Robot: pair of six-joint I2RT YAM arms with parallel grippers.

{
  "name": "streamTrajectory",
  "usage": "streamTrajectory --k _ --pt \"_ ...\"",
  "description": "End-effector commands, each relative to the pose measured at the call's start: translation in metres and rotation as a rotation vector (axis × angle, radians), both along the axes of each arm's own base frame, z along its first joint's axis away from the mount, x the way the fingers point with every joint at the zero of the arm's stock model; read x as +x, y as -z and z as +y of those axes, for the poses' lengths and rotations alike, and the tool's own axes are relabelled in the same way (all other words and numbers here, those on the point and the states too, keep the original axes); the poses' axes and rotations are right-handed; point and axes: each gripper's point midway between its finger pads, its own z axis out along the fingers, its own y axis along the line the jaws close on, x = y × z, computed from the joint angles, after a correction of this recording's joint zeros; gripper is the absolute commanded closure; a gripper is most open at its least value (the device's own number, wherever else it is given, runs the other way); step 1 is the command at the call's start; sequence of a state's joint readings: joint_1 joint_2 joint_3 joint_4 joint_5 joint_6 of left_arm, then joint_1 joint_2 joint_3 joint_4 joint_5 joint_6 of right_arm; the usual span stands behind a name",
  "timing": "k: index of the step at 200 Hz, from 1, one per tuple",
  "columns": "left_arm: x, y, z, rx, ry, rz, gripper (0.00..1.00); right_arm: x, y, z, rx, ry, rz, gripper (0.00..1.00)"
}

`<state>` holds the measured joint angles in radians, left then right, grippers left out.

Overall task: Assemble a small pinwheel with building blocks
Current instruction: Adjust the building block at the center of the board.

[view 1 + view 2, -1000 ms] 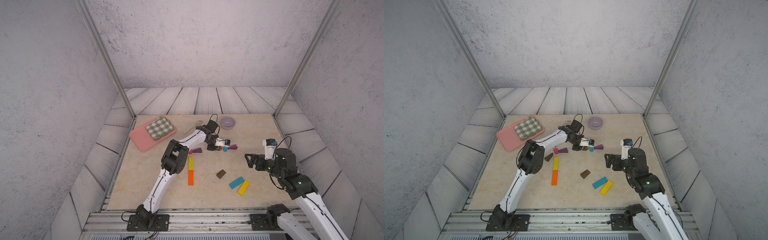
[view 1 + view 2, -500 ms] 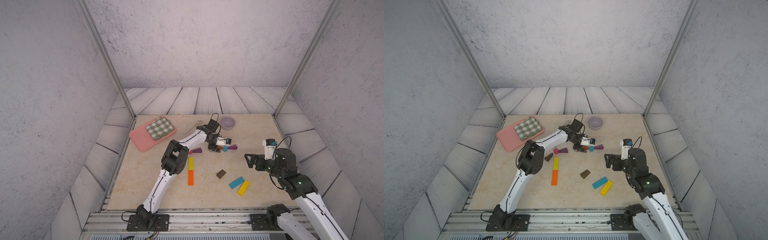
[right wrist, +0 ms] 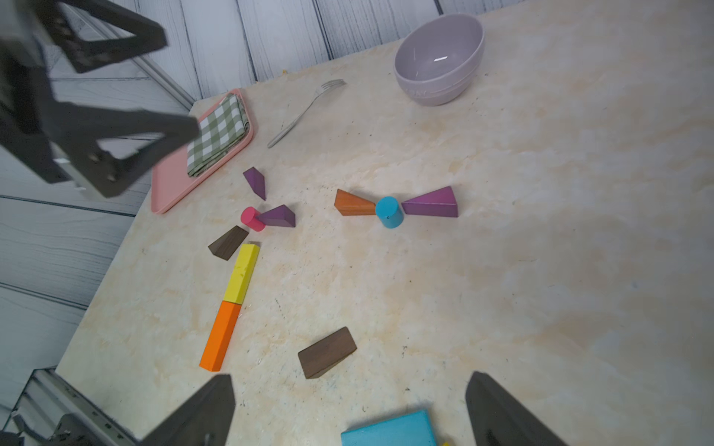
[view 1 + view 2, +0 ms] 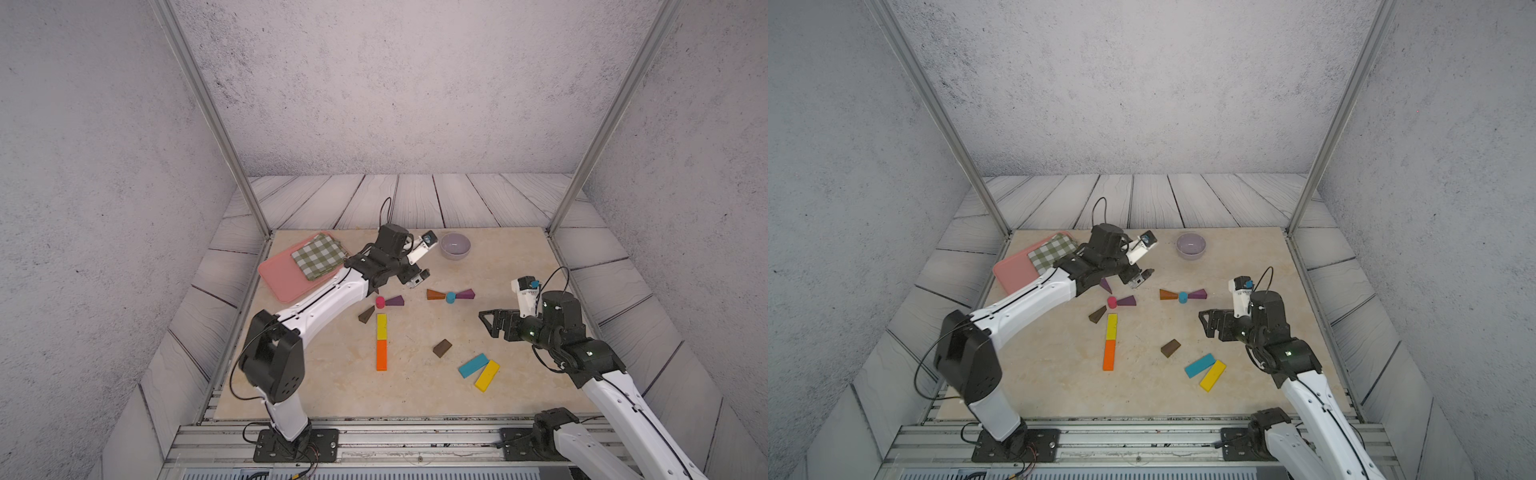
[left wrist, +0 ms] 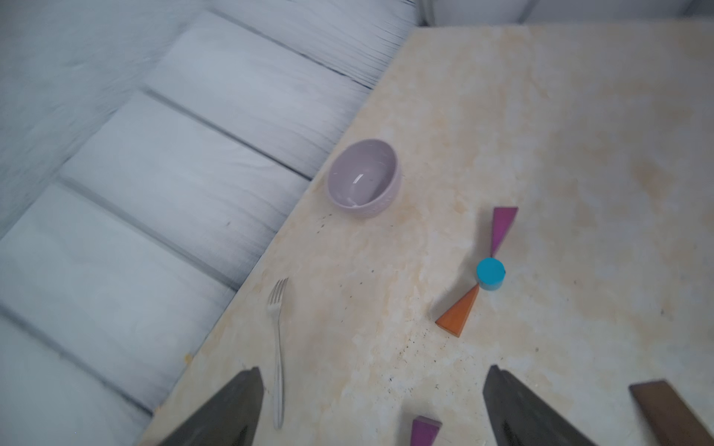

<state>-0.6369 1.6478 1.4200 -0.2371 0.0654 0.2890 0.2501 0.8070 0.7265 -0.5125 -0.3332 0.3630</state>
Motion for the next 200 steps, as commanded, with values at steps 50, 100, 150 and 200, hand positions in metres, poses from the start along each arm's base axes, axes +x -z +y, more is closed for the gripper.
streamTrajectory --k 50,100,150,200 --pt "-0.076 0.075 0.096 -0.190 -0.500 0.413 0.04 -0.048 0.084 0.074 -0.208 -0.268 0.333 0.06" --pt "-0.087 0.077 0.132 -0.131 -0.554 0.361 0.04 -0.038 0.120 0.089 -0.353 -0.182 0.457 0.11" --pt "-0.089 0.083 0.134 -0.116 -0.553 0.360 0.04 -0.022 0.140 0.117 -0.350 -0.135 0.501 0.16" --pt "-0.090 0.085 0.134 -0.108 -0.553 0.366 0.04 -0.015 0.162 0.114 -0.408 -0.073 0.557 0.19"
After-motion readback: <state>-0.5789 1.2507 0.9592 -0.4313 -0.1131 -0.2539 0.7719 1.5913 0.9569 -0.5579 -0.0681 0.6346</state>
